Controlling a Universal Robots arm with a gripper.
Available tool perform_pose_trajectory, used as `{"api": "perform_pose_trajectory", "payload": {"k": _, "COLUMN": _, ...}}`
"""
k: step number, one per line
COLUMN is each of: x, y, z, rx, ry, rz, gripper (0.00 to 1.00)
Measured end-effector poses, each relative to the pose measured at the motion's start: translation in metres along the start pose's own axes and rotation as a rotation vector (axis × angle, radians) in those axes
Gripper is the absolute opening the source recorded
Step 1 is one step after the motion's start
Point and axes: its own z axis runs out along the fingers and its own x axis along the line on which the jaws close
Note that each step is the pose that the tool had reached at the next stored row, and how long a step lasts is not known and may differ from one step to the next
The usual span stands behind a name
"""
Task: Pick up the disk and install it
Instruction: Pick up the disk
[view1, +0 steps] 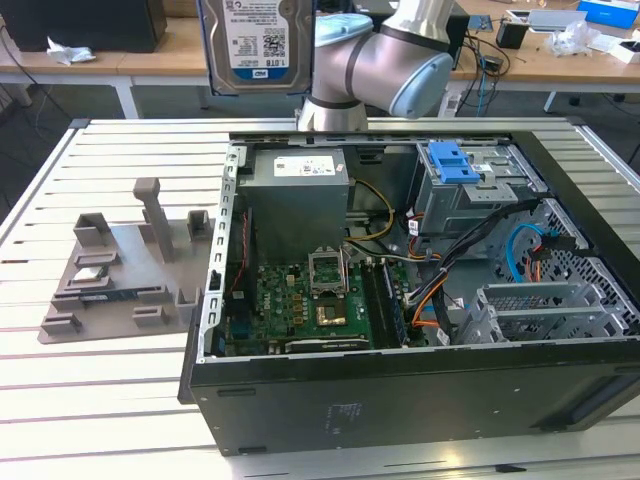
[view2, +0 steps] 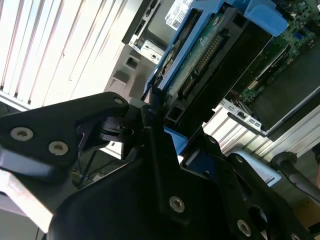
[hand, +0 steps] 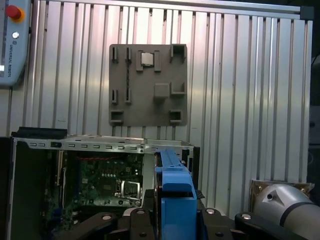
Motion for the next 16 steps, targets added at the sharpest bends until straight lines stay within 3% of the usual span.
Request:
{"api": "perform_pose_trajectory", "payload": {"k": 3, "x": 0.0015, "y": -0.0115, "z": -0.0004, "rx": -0.0001, "ry": 0.0, "rz": 0.0, "gripper": 0.36}}
{"api": "perform_pose_trajectory", "payload": {"k": 11, "x": 0.0052, "y": -0.0324, "z": -0.0009, "rx": -0.0003, "ry": -0.0001, "rz": 0.0, "gripper": 0.36}}
{"api": "perform_pose_trajectory", "payload": {"k": 16, "x": 0.0095, "y": -0.0543, "z": -0.0015, "rx": -0.0004, "ry": 0.0, "rz": 0.0, "gripper": 0.36}}
